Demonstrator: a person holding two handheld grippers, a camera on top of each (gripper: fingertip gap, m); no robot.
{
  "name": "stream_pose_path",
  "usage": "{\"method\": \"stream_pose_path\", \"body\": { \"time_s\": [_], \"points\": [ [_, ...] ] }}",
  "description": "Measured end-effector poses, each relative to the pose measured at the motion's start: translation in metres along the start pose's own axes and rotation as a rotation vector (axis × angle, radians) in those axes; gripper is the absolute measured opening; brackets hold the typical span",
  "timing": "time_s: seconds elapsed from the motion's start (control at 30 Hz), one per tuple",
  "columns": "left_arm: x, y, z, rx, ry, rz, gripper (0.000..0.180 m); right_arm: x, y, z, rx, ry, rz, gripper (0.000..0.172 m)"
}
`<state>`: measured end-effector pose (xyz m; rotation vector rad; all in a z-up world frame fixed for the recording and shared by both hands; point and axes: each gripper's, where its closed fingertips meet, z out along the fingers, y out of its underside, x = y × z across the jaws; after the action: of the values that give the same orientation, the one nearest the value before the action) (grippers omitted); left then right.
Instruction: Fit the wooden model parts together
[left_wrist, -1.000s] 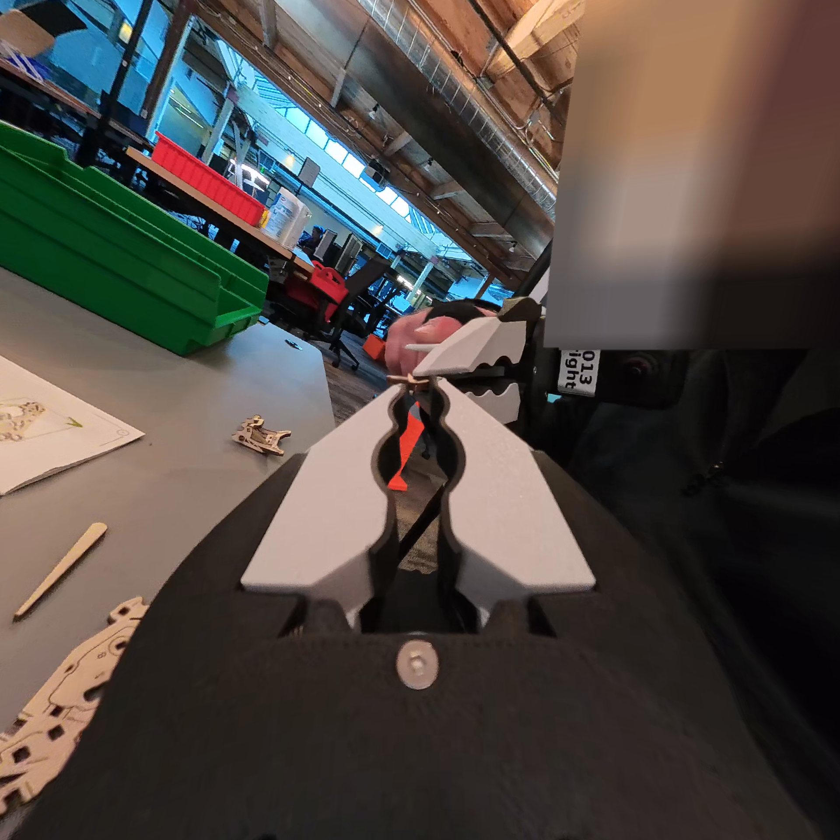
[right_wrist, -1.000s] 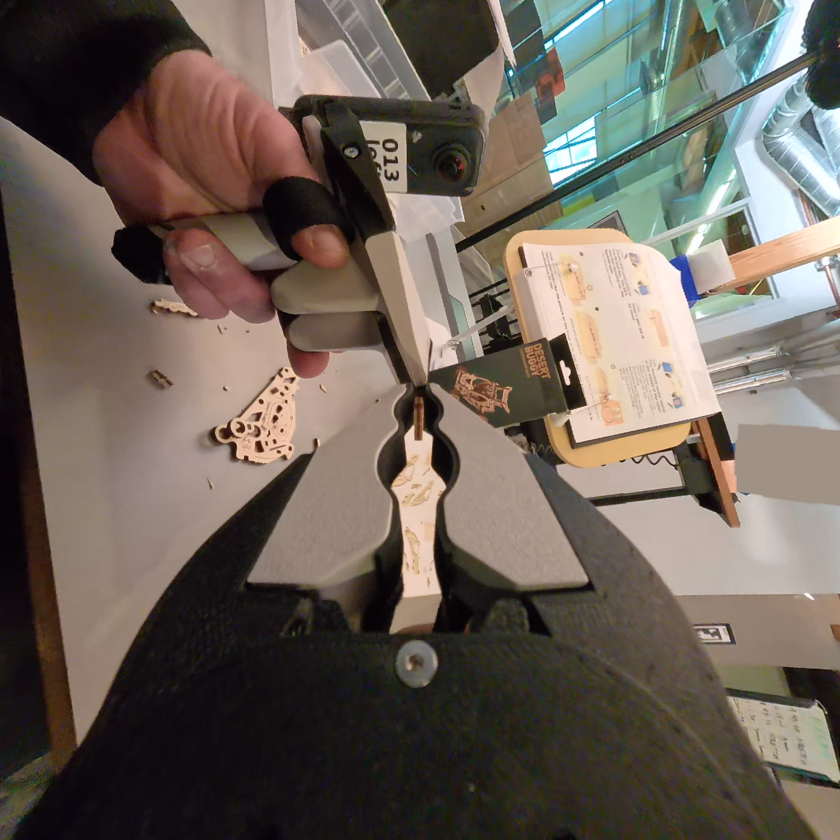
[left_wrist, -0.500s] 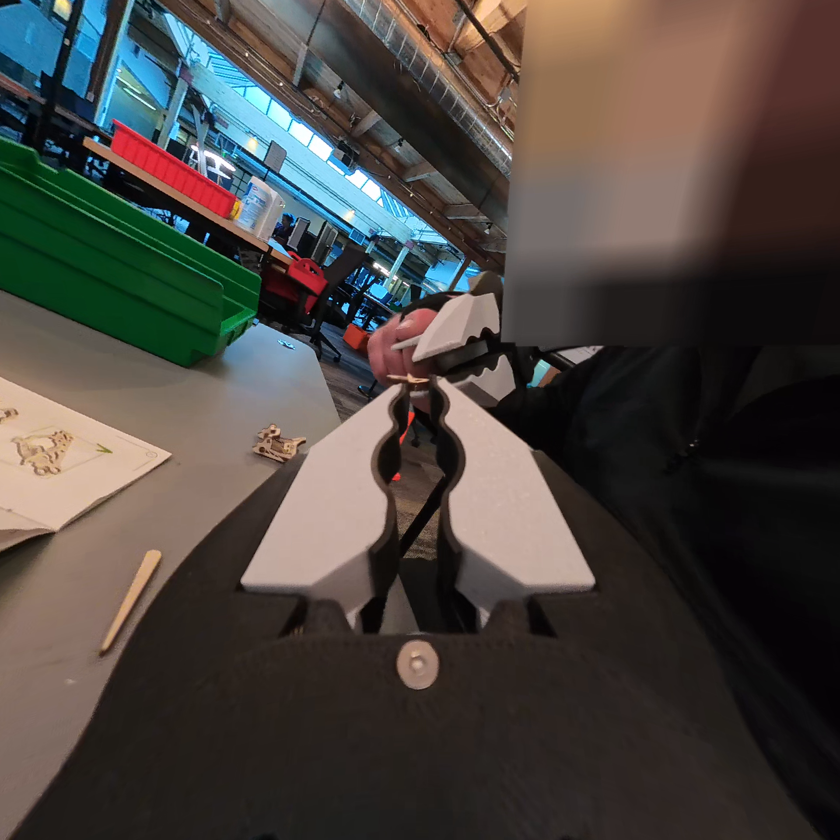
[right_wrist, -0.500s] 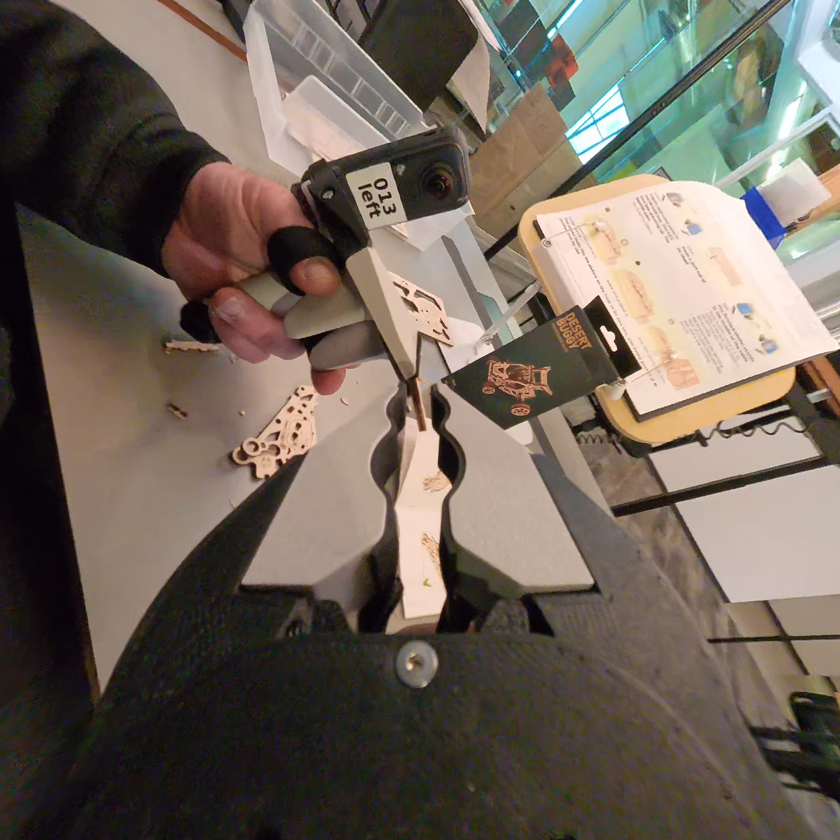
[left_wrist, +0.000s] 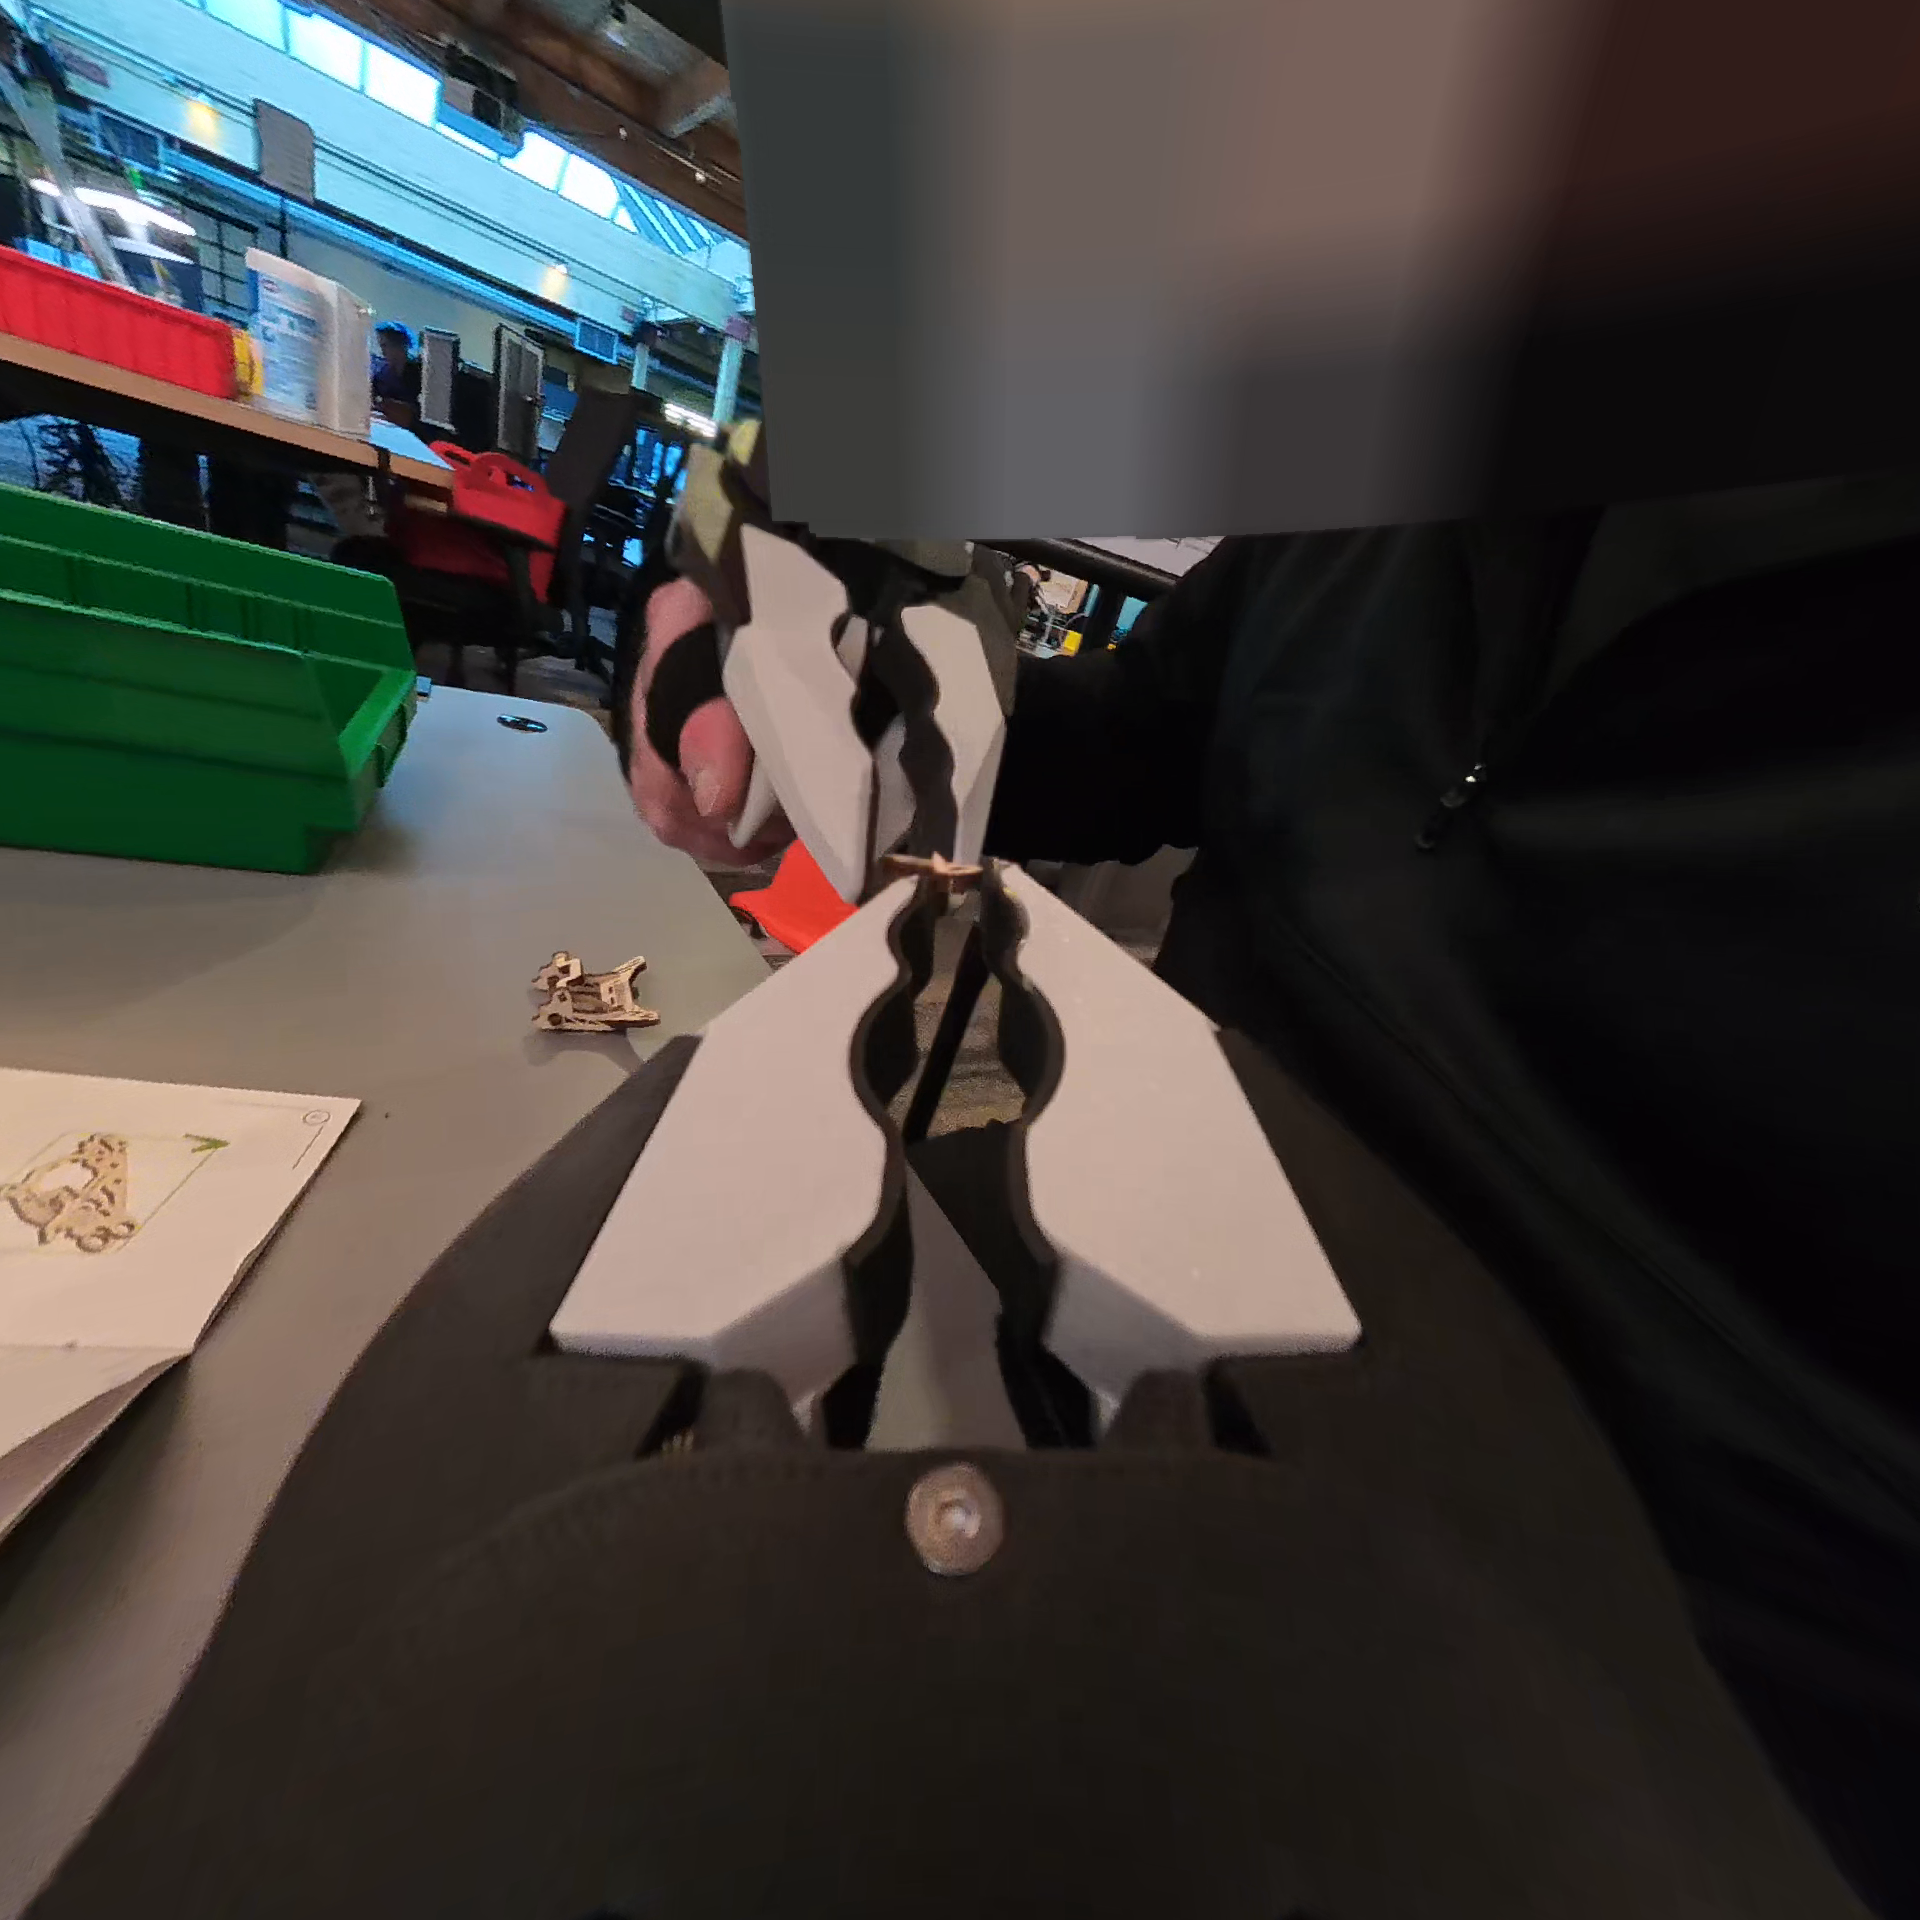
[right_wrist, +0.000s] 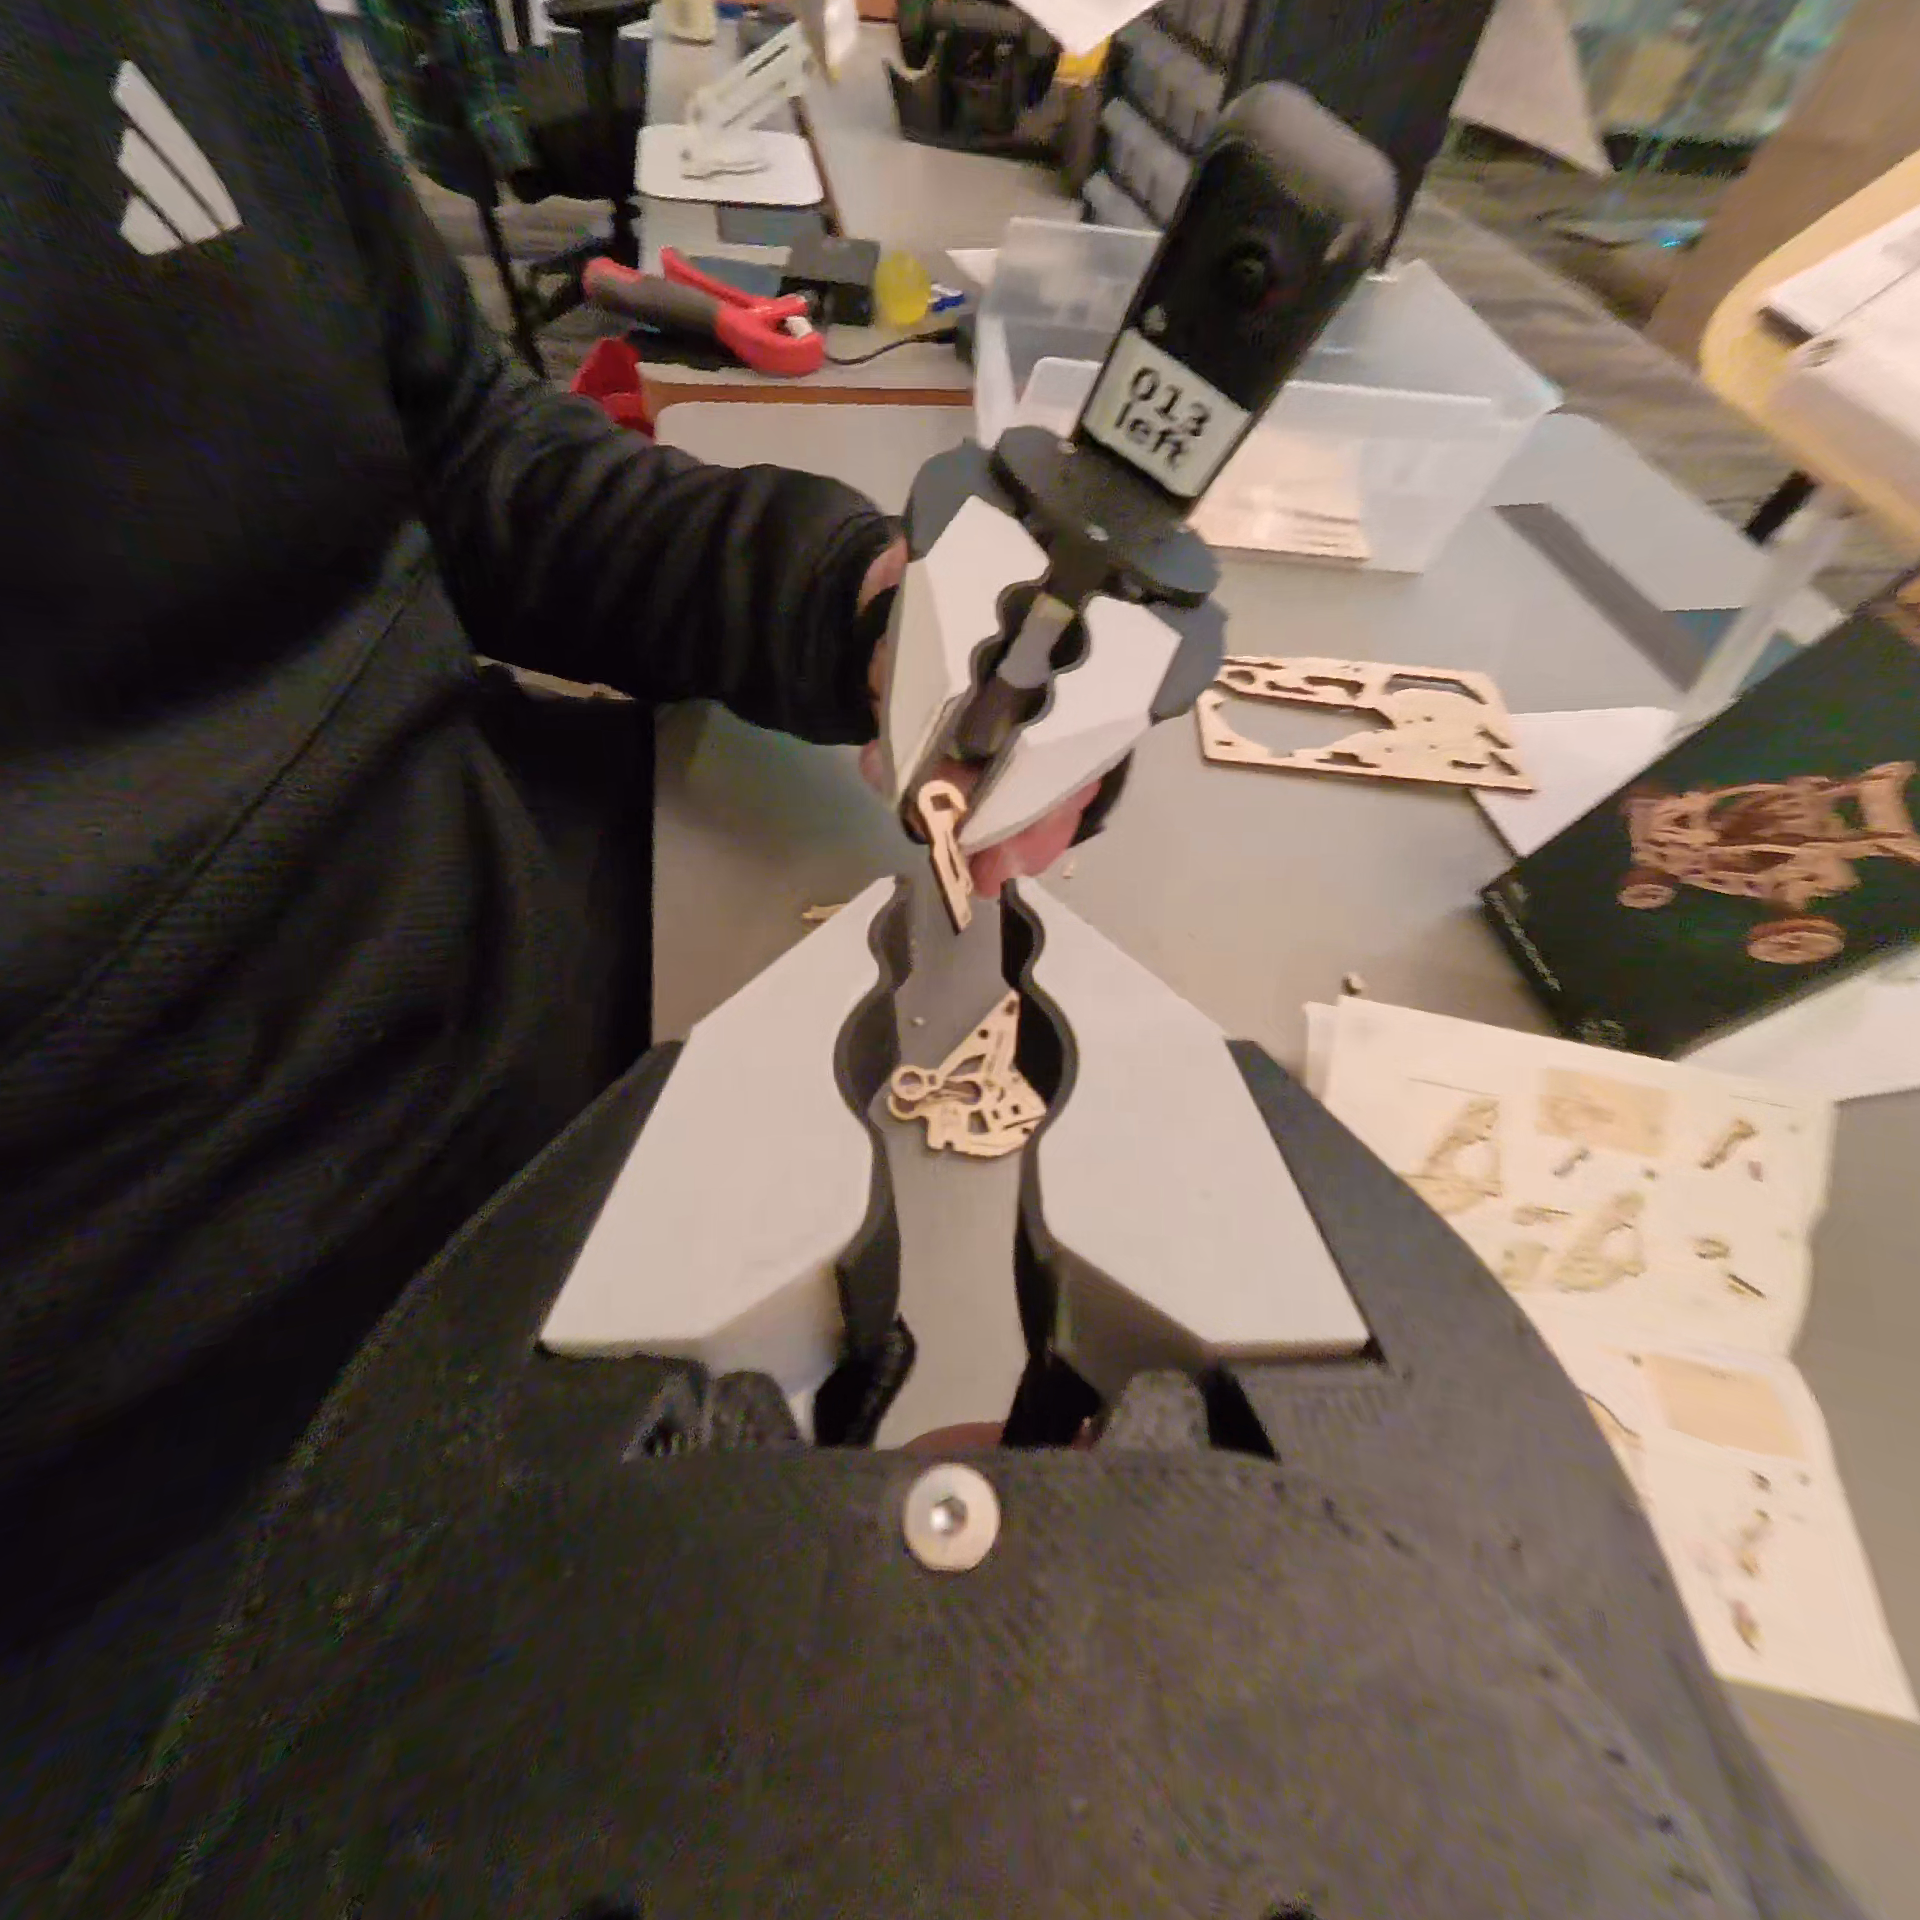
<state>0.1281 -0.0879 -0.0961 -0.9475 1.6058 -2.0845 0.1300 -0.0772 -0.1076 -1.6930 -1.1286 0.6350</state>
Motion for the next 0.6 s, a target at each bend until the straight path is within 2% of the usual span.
{"method": "stream_pose_path", "body": {
  "time_s": [0.13,0.23,0.3,0.4,0.47,0.53,0.6],
  "points": [
    [0.004,-0.001,-0.001,0.008,0.039,0.016,0.006,-0.005,-0.002,0.007,0.027,-0.058,0.032,0.003],
    [0.004,0.003,-0.003,-0.011,0.03,0.027,0.006,-0.006,0.001,0.01,0.016,-0.059,0.046,0.003],
    [-0.001,0.008,-0.006,-0.046,-0.018,0.04,0.007,-0.004,0.006,0.012,-0.012,-0.039,0.054,0.003],
    [-0.017,0.018,-0.027,-0.13,-0.19,0.081,0.009,0.0,0.016,0.011,-0.05,0.0,0.096,0.002],
    [-0.04,0.041,-0.051,-0.295,-0.385,0.156,0.002,0.001,0.026,0.011,-0.091,0.027,0.113,0.002],
    [-0.063,0.08,-0.079,-0.529,-0.553,0.216,0.007,0.001,0.035,0.011,-0.121,0.046,0.125,0.002],
    [-0.064,0.103,-0.087,-0.673,-0.572,0.273,0.018,0.001,0.041,0.012,-0.134,0.059,0.133,0.002]
  ]
}}
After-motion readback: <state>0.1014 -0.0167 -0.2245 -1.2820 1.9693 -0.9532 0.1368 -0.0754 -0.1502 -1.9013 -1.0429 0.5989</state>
